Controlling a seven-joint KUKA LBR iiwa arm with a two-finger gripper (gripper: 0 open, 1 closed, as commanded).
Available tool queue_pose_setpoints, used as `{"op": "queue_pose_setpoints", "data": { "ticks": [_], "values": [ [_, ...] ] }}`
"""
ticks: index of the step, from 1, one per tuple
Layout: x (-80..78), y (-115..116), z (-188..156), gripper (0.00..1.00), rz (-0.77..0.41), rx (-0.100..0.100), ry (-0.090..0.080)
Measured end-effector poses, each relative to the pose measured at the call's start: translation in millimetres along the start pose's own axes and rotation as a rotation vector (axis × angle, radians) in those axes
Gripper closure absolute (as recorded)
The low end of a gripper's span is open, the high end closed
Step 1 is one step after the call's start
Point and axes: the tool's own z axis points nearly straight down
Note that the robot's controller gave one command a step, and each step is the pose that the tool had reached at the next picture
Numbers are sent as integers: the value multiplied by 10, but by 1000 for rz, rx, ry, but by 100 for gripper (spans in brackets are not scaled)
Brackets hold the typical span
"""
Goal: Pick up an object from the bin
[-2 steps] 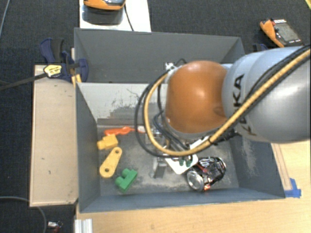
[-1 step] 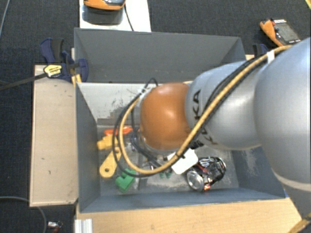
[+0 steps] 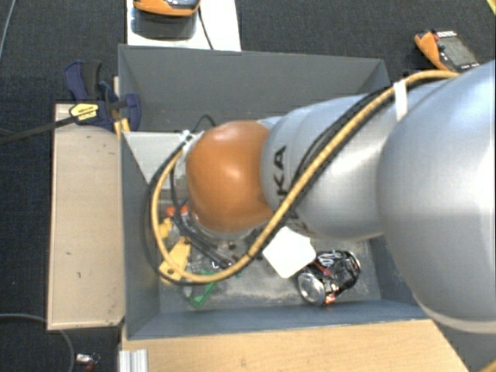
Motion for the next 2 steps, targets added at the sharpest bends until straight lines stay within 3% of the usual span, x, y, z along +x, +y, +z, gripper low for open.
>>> {"op": "queue_pose_setpoints", "data": {
  "ticks": [1, 2],
  "values": [
    [97, -85, 50, 0, -259, 3, 15],
    [-472, -91, 880, 0, -267, 1, 1]
  ]
}}
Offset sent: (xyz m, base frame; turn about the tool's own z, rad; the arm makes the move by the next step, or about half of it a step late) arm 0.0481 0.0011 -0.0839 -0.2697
